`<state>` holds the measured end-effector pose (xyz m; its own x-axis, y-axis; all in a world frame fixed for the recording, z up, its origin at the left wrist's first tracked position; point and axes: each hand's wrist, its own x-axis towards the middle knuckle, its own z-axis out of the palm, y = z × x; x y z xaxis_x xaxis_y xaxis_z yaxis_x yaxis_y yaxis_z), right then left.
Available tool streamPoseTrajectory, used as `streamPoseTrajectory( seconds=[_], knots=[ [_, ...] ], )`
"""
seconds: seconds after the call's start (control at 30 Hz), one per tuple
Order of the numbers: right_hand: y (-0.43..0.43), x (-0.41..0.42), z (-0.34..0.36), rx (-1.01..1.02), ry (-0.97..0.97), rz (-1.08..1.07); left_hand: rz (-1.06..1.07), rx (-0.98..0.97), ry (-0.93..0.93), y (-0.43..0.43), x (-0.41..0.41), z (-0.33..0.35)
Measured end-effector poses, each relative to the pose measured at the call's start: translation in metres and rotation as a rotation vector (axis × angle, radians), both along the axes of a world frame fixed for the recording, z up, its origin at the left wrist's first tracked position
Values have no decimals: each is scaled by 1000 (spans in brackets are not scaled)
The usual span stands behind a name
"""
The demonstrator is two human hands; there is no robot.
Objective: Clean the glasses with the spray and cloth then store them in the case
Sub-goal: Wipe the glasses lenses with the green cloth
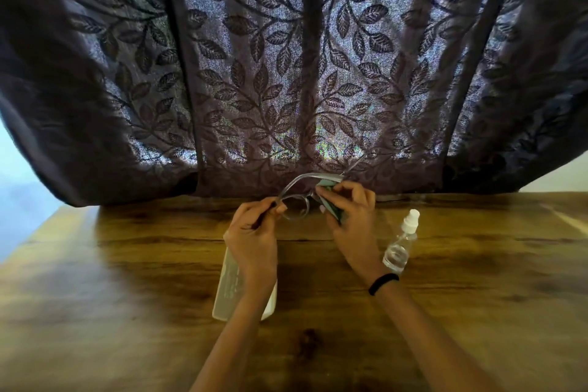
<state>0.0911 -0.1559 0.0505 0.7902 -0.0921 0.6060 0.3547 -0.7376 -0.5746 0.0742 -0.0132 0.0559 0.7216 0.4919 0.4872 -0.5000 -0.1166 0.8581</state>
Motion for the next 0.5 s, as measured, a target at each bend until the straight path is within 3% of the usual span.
streamPoseTrajectory(
  seconds=[0.13,0.3,0.4,0.5],
  knots=[
    [-14,5,-7,-134,30,-75,16,-2,-6,2,-3,0],
    [-27,0,-13,76,48,-77,73,105,-32,3,-3,0],
    [-31,-12,-26,102,210,-111,74,108,-26,5,-3,0],
    [-33,-23,-37,28,499,-81,57,88,-12,5,-3,-2]
  ],
)
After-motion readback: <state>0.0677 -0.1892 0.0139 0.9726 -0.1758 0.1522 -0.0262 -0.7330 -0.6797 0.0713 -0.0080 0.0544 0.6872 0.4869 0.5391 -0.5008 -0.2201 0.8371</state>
